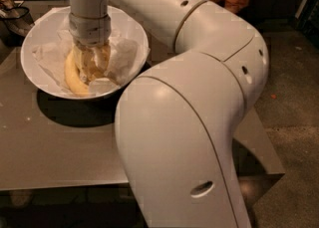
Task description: Pick banana from white bowl
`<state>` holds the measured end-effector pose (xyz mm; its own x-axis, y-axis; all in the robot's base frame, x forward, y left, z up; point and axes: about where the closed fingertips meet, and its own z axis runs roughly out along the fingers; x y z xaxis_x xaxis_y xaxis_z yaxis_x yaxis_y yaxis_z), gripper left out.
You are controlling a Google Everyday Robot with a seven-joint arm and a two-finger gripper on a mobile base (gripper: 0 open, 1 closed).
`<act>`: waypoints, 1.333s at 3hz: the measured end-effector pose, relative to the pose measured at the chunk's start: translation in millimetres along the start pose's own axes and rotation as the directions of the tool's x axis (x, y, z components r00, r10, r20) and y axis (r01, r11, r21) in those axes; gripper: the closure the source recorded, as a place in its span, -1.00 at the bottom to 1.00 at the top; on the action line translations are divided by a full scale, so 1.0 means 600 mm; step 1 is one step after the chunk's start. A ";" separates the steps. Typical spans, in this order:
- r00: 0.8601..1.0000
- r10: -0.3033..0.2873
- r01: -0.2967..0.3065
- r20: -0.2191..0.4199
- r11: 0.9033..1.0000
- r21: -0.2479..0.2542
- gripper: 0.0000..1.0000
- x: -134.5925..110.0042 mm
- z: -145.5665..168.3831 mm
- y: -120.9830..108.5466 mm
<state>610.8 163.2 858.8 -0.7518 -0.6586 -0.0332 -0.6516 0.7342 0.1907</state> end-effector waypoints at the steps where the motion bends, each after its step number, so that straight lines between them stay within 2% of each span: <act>1: 1.000 0.000 0.000 0.000 1.000 0.000 -0.76 0.000 0.000 0.000; 2: 1.000 0.000 0.000 0.000 1.000 0.000 -1.00 0.000 0.000 0.000; 3: 1.000 0.000 0.000 0.000 1.000 0.000 -1.00 0.000 0.000 0.000; 4: 1.000 0.000 0.000 0.000 1.000 0.000 -0.86 0.000 0.000 0.000</act>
Offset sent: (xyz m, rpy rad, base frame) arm 0.0000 0.0000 0.0000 0.0000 0.0000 0.0000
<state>610.9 163.3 858.8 -0.7518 -0.6585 -0.0335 -0.6516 0.7342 0.1907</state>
